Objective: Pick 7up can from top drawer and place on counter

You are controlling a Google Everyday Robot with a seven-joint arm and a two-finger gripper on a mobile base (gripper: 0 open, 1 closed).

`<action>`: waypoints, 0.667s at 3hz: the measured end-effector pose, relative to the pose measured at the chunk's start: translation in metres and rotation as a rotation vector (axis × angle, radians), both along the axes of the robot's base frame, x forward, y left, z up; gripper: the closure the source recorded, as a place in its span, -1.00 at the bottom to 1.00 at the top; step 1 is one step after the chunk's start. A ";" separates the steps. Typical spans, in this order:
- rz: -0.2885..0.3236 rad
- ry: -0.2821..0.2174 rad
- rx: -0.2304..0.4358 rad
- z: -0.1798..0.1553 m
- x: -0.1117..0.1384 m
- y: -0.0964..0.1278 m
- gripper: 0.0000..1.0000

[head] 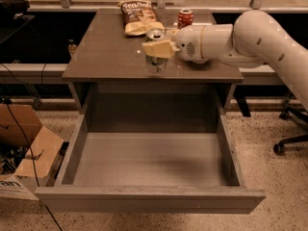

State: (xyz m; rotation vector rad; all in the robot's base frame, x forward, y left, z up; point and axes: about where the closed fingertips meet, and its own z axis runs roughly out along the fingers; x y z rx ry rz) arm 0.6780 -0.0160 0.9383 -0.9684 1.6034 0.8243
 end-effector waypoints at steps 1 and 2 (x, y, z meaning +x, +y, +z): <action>-0.037 -0.016 0.034 -0.003 0.025 0.015 0.62; -0.093 -0.022 0.034 -0.016 0.049 0.026 0.16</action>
Offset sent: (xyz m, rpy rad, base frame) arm 0.0804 0.0318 -0.0308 0.0336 -0.0328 -0.1799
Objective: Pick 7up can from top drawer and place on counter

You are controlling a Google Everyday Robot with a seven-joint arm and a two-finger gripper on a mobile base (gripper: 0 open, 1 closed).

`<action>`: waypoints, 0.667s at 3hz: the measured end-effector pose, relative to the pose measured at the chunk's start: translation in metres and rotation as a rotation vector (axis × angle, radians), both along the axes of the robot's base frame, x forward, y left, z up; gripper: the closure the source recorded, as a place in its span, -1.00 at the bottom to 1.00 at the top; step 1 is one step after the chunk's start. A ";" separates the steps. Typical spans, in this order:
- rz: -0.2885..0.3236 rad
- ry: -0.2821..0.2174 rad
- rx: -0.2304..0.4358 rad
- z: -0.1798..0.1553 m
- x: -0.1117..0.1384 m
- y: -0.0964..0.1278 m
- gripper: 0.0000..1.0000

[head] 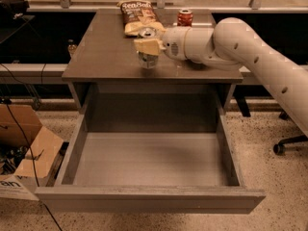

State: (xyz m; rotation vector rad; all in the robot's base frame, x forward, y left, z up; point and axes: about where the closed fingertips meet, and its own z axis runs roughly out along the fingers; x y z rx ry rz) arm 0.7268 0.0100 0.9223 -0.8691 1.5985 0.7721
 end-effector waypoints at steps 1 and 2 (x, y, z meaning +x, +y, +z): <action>-0.038 0.009 0.004 -0.011 0.017 0.007 -0.31; -0.033 0.008 0.005 -0.010 0.016 0.009 -0.77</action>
Offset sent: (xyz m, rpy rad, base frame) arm 0.0145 0.0058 -0.0093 0.0035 0.0073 -0.0321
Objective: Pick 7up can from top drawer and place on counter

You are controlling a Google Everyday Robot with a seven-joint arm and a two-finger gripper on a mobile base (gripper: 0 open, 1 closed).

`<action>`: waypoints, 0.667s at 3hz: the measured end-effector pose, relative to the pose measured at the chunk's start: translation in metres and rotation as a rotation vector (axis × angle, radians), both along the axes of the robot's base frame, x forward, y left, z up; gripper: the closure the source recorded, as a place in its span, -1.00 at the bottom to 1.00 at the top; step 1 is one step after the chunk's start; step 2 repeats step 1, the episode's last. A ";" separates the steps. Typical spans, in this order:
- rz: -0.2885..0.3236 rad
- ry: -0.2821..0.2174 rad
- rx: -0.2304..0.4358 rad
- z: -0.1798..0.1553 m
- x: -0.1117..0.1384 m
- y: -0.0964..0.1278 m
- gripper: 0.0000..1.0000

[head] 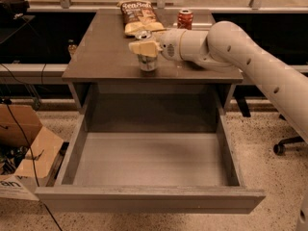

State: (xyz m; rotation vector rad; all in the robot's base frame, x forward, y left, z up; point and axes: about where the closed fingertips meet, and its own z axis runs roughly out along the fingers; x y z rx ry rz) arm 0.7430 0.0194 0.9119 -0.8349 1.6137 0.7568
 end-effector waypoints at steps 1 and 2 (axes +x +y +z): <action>0.003 0.001 0.000 0.000 0.000 0.002 -1.00; 0.003 0.001 0.000 0.000 0.000 0.002 -1.00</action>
Offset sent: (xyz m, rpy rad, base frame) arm 0.0000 0.0000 0.0000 0.0000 0.0000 0.0000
